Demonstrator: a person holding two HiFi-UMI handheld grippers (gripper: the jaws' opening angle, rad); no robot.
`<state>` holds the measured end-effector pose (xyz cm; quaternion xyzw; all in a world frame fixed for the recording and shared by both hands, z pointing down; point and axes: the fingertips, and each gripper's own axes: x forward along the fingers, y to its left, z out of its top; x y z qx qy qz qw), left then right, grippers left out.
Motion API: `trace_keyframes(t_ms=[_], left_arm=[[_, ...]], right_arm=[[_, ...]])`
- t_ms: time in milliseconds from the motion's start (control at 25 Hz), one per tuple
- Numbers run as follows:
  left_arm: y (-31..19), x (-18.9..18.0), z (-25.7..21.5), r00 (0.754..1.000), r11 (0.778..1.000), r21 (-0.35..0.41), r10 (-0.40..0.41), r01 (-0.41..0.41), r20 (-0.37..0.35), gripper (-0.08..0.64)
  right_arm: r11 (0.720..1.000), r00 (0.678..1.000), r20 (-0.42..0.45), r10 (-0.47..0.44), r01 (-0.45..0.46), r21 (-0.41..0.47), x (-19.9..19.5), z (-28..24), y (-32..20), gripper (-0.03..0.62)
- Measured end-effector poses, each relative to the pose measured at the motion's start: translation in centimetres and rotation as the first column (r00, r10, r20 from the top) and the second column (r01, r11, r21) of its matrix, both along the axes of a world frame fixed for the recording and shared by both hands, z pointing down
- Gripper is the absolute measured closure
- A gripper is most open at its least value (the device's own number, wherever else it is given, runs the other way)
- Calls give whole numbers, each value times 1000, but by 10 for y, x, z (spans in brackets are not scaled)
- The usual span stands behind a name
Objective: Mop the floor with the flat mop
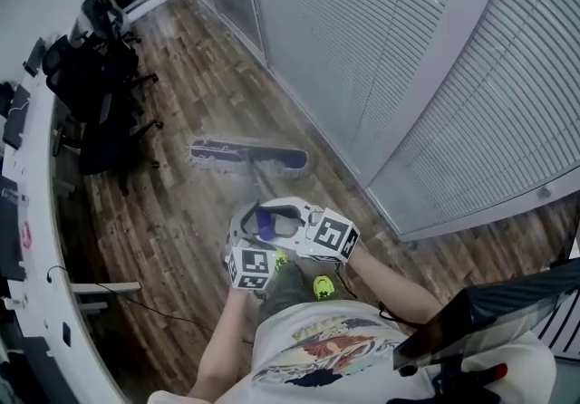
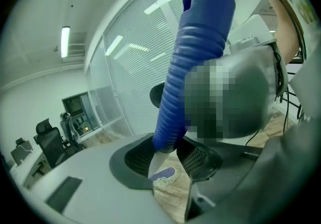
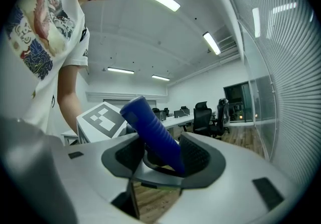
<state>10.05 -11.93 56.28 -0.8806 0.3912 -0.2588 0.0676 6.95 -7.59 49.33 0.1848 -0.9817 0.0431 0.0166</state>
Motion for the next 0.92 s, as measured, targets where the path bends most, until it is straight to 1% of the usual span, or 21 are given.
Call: trace_keyframes(t_ms=[160, 320, 600, 720, 920], left_arm=[[26, 11, -11, 1000, 1000, 13, 1, -1, -12, 430], [33, 16, -13, 1000, 1000, 17, -4, 4, -1, 430], [29, 13, -14, 1000, 1000, 22, -22, 22, -12, 430], [19, 13, -14, 1000, 1000, 24, -20, 21, -13, 430], [-2, 12, -15, 1000, 1000, 26, -12, 12, -5, 430]], right_arm=[[1000, 999, 42, 11, -12, 8, 12, -13, 24, 371], [1000, 1000, 25, -2, 2, 27, 16, -15, 32, 374], [999, 1000, 15, -22, 21, 35, 13, -15, 29, 374], [999, 999, 15, -28, 27, 38, 13, -15, 19, 374], [997, 999, -11, -31, 32, 66, 11, -14, -2, 379]])
